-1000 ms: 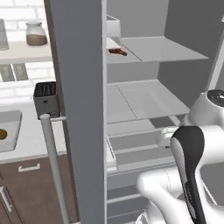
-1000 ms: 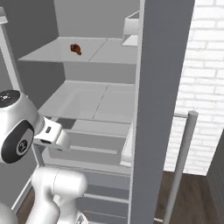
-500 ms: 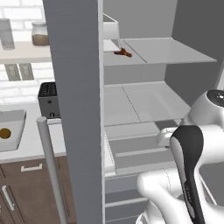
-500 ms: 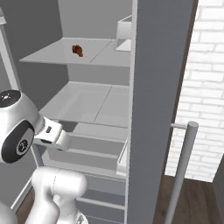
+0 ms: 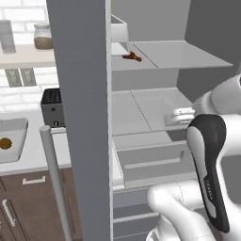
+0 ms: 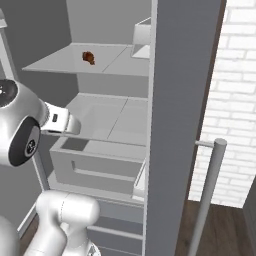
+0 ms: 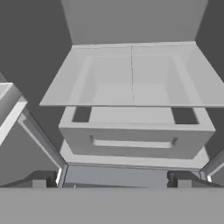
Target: Place one avocado and one chicken drumstick in each tupperware on the nearby counter, to pack two identical lunches.
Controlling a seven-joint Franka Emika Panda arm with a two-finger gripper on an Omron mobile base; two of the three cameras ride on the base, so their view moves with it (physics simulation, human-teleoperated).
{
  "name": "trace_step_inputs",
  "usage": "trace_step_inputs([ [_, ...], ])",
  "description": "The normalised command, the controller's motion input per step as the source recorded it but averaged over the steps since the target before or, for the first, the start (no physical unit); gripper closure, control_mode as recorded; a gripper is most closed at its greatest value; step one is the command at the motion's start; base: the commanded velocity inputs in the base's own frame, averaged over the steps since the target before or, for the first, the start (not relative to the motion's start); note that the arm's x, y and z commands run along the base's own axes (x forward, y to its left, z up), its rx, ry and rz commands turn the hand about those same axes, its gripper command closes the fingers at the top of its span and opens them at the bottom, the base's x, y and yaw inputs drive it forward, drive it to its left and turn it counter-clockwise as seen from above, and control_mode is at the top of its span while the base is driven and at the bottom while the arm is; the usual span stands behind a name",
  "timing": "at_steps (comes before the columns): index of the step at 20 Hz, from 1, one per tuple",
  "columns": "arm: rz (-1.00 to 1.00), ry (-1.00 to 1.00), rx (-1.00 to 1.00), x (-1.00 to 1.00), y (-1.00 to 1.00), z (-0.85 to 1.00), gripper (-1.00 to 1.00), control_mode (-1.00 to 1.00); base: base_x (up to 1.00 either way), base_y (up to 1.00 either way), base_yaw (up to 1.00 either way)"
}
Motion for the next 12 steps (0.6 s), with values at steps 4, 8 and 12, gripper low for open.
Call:
trace_step_inputs([
  [4,0.00,-0.34,0.00,0.39,0.00,0.96,-1.00,-1.00,0.00,0.00,0.00],
  [8,0.00,-0.33,0.00,0.26,0.00,0.79,-1.00,-1.00,0.00,0.00,0.00],
  [12,0.00,-0.24,0.00,0.39,0.00,0.59,-1.00,-1.00,0.00,0.00,0.00],
])
